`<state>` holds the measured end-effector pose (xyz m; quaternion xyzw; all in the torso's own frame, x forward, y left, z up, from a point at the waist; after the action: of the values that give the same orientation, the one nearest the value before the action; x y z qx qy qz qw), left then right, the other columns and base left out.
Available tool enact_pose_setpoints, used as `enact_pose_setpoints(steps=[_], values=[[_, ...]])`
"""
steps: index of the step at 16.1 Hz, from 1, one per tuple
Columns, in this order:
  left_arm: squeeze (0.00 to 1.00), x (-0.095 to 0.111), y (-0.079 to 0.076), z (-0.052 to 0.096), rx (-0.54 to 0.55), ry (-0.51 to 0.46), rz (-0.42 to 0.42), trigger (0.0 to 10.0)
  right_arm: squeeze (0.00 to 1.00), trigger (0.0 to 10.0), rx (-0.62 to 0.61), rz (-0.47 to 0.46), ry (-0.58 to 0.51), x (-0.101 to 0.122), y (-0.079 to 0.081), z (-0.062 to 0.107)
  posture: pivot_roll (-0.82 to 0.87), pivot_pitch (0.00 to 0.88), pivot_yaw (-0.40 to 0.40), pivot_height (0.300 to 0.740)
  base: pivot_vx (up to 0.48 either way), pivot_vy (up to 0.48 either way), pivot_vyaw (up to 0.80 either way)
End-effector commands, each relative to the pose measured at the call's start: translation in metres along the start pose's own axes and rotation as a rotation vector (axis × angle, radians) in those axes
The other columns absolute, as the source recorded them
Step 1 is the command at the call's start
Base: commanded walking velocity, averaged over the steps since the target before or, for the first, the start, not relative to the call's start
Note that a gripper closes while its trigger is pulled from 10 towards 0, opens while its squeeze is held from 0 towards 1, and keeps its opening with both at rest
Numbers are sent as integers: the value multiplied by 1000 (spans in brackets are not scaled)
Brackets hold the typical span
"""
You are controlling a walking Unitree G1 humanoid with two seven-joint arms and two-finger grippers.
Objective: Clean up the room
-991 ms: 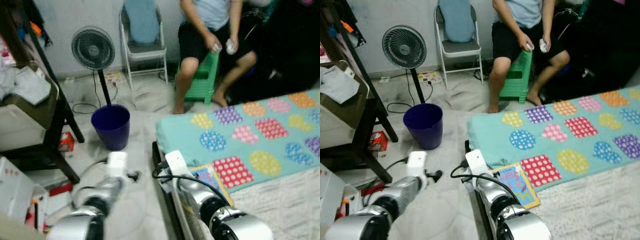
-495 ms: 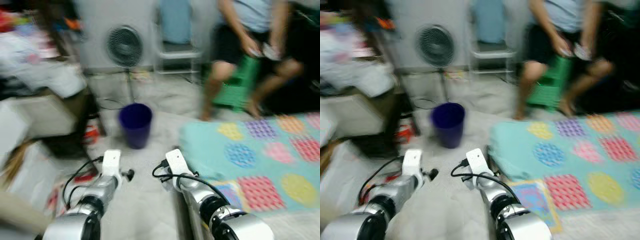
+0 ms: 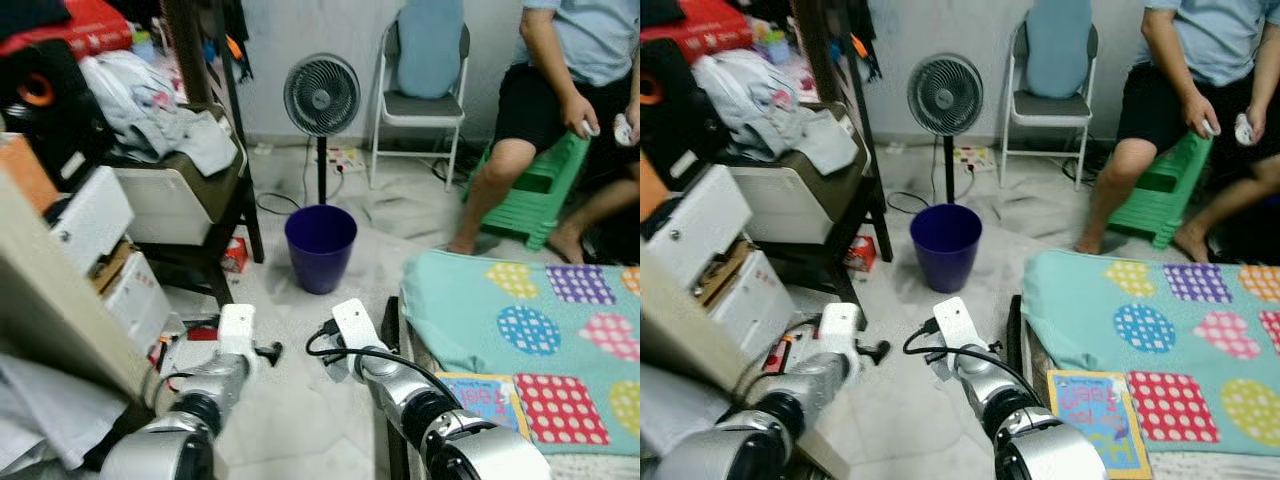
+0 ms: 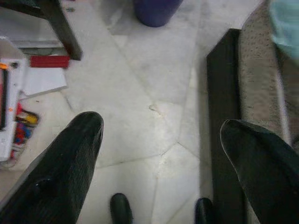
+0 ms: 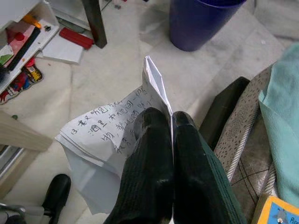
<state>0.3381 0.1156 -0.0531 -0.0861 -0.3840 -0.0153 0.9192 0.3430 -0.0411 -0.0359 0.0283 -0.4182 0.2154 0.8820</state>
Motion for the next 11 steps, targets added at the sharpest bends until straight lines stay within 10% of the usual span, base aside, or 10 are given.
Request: enact_pose_setpoints(steps=[1, 11], values=[[0, 4, 5, 0, 11, -5, -6, 10000, 0, 10000, 44, 4, -28, 13, 21, 0, -174, 0, 11, 740, 274, 0, 0], [0, 4, 3, 0, 7, -6, -3, 10000, 0, 10000, 45, 12, -25, 12, 20, 0, -174, 0, 6, 740, 304, 0, 0]])
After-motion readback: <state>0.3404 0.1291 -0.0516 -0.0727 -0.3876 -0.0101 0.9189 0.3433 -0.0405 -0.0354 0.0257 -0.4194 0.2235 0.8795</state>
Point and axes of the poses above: a point about 5 cm out from each wrist's last joint towards the gripper, its own z axis pointing back from the gripper into the wrist, its own x axis along the axis of the wrist's last joint, y = z × x, the point moved 6 cm from there along -z, pointing out of the wrist towards the gripper
